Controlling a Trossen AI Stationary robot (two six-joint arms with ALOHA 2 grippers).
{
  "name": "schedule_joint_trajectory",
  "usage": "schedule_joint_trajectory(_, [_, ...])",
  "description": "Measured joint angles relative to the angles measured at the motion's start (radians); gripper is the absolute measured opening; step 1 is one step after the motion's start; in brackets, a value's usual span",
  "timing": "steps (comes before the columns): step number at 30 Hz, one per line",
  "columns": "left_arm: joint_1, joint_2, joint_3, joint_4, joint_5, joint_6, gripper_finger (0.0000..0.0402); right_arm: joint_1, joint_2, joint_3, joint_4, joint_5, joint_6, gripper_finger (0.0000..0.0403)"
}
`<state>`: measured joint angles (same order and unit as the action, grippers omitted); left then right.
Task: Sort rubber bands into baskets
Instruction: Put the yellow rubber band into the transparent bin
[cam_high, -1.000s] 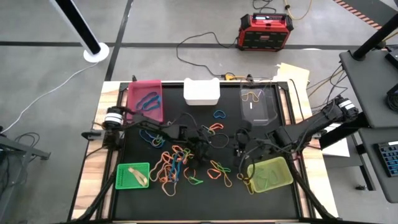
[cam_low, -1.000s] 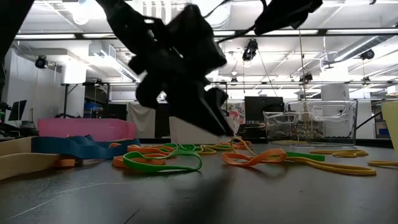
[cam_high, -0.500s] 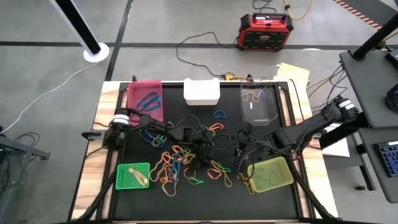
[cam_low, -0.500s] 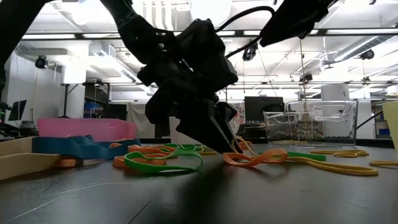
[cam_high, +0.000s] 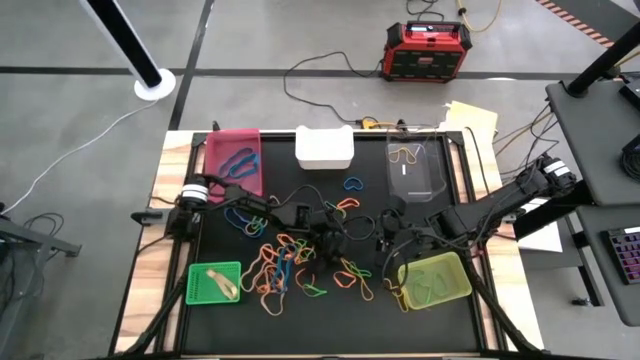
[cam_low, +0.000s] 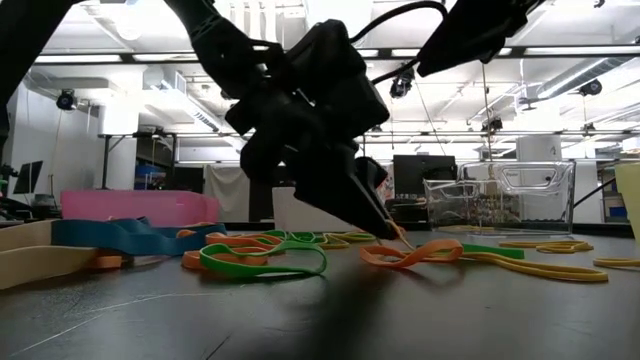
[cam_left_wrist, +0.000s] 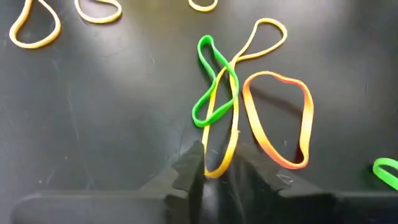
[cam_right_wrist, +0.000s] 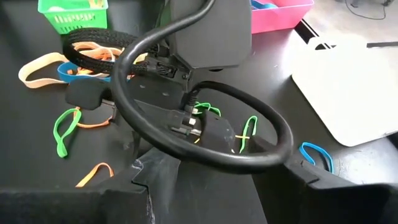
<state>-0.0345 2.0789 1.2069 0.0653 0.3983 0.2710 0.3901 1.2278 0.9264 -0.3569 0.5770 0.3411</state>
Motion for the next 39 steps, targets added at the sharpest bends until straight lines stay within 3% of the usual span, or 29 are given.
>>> schedule_joint_trajectory(4, [0.0,0.0,0.004,-0.006,-0.04,-0.004,0.0007,0.0,0.0,0.0,0.0,0.0,0.015,0.0183])
schedule_joint_trajectory(10, [0.0,-0.025,0.004,-0.022,-0.048,-0.022,0.0001,0.002,0.0,-0.016,0.001,0.0,0.067,0.0183])
schedule_joint_trajectory(17, [0.007,-0.15,0.003,-0.041,-0.049,-0.022,0.0,0.005,0.0,-0.091,0.003,-0.001,0.237,0.0183])
schedule_joint_trajectory(21, [0.007,-0.224,0.008,-0.06,-0.116,-0.023,0.0,0.005,0.0,-0.145,0.046,0.0,0.32,0.0183])
schedule_joint_trajectory(29, [0.01,-0.28,0.01,-0.084,-0.183,-0.03,0.0,0.005,0.029,-0.249,0.425,-0.059,0.269,0.0186])
schedule_joint_trajectory(35, [0.012,-0.281,0.01,-0.084,-0.228,-0.034,0.0,-0.007,0.123,-0.242,0.445,-0.05,0.246,0.0218])
schedule_joint_trajectory(39, [0.013,-0.281,0.01,-0.072,-0.232,-0.034,0.0,-0.018,0.196,-0.208,0.452,0.023,0.178,0.0241])
